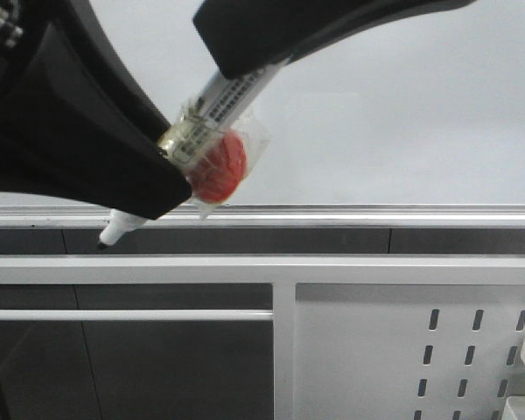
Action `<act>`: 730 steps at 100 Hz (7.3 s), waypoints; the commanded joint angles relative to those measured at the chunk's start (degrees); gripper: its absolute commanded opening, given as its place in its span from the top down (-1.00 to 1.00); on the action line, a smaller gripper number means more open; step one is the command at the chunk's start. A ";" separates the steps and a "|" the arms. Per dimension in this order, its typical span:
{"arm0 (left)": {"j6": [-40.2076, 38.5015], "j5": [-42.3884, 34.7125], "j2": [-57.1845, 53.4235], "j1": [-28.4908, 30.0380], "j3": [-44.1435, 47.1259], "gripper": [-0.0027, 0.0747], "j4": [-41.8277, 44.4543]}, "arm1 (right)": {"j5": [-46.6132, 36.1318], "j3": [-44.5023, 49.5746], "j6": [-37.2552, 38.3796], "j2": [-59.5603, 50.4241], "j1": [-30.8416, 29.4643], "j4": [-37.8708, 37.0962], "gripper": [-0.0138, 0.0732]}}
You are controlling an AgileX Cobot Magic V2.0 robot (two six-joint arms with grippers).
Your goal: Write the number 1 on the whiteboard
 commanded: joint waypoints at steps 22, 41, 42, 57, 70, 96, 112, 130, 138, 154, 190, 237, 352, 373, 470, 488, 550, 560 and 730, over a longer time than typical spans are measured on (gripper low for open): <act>0.96 -5.39 -1.03 -0.46 -2.06 0.98 1.91 | 1.87 -1.99 -0.06 -0.73 0.38 4.84 0.84; 0.96 -7.33 -2.62 -0.46 -2.42 0.40 -2.83 | -1.97 -1.99 -0.06 -1.16 0.38 4.71 0.84; 0.96 -7.50 -2.90 -0.46 -2.42 0.31 -3.06 | -1.97 -1.99 -0.06 -1.12 0.38 4.61 0.84; 0.85 -7.65 -6.60 -0.46 -2.42 -0.35 -7.46 | -3.05 -1.99 -0.06 -2.97 0.38 2.92 0.84; 0.85 -8.29 -11.21 -0.46 -2.42 -0.31 -8.77 | -5.84 -1.99 -0.06 -5.84 0.38 1.97 0.84; -5.70 -8.29 -26.72 0.06 0.12 0.13 -13.36 | -13.50 1.45 -0.06 -16.00 0.38 -1.61 0.84; -17.81 -8.33 -39.13 3.85 7.03 0.54 -7.06 | -23.72 9.51 -0.06 -24.22 0.38 -7.15 0.84; -23.75 -11.78 -50.99 10.82 14.90 0.96 -3.18 | -39.36 18.56 -0.06 -28.11 0.38 -11.78 0.84; -24.77 -12.31 -54.66 13.88 17.29 0.98 -3.57 | -40.88 19.82 -0.06 -27.82 0.38 -14.25 0.84; -24.90 -12.21 -57.29 18.77 19.37 0.98 -3.87 | -43.74 19.92 -0.06 -25.99 0.67 -18.25 0.84; -24.90 -12.33 -57.29 21.73 19.58 0.98 -3.87 | -51.63 19.92 -0.06 -21.44 0.70 -22.67 0.84; -24.90 -12.33 -57.29 21.73 19.58 0.98 -3.87 | -58.55 19.92 -0.06 -15.93 0.70 -23.87 0.84; -24.90 -12.65 -57.29 21.73 19.58 0.98 -3.95 | -67.97 19.92 -0.06 -9.26 0.60 -18.96 0.84; -24.90 -13.07 -57.29 21.73 19.58 0.98 -3.95 | -64.82 19.92 -0.06 -5.33 0.60 -13.72 0.84; -24.78 -12.76 -56.79 21.73 19.47 0.86 -5.69 | -17.28 4.94 -0.06 -13.98 2.20 -9.15 0.84; -12.51 -7.48 -51.66 21.73 16.05 0.15 -15.20 | -9.28 2.55 -0.06 -16.96 2.20 -9.04 0.84; 33.02 20.88 -20.54 21.73 -5.50 0.23 -48.54 | 5.48 -13.10 -0.06 -3.04 6.59 -9.13 0.84; 34.23 20.88 -19.69 21.73 -5.62 0.23 -48.54 | 5.72 -14.80 -0.06 -1.12 7.38 -9.13 0.84; 35.29 18.74 -19.06 21.73 -5.62 0.44 -50.11 | 5.51 -18.10 -0.06 -0.04 12.08 -5.47 0.84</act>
